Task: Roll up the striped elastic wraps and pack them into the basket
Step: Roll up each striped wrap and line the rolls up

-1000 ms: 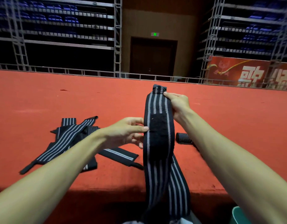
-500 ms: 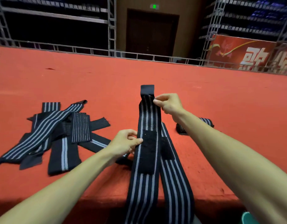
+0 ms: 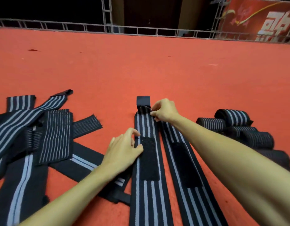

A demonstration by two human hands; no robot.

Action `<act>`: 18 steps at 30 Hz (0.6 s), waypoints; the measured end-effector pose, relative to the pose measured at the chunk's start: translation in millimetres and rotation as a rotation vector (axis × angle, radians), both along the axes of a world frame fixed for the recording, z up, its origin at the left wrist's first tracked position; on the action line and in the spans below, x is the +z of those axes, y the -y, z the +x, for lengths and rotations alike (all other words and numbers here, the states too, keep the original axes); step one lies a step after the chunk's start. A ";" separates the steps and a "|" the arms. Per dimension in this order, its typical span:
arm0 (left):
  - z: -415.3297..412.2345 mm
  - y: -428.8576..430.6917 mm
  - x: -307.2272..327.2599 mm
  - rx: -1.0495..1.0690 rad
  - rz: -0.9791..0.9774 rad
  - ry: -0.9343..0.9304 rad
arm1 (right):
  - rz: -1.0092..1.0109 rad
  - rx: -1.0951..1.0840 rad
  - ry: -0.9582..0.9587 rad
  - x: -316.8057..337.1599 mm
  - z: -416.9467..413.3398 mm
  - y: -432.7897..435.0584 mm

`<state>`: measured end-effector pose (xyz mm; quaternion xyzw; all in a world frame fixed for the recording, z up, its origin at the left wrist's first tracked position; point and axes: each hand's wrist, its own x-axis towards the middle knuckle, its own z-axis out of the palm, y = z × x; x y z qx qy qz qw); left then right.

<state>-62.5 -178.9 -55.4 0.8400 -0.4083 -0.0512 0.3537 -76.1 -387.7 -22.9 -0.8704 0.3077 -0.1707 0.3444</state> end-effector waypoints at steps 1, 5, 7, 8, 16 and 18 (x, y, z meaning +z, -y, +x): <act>0.6 0.2 -3.8 0.002 0.050 0.072 | -0.006 0.012 -0.027 -7.2 2.2 1.9; 5.3 3.4 -4.8 -0.002 0.098 0.136 | -0.104 -0.018 -0.002 -15.1 -5.5 13.1; 6.4 10.5 0.8 -0.055 0.073 0.144 | -0.192 -0.076 0.022 -13.6 -18.2 17.8; 4.6 16.6 4.0 -0.093 0.048 0.134 | -0.244 -0.092 0.004 -15.0 -24.8 20.7; -29.8 63.4 -13.2 -0.105 0.050 0.255 | -0.356 -0.076 -0.392 -10.7 -49.3 33.0; -35.9 62.6 -18.8 -0.153 0.065 0.443 | -0.298 -0.093 -0.385 -10.4 -49.2 36.4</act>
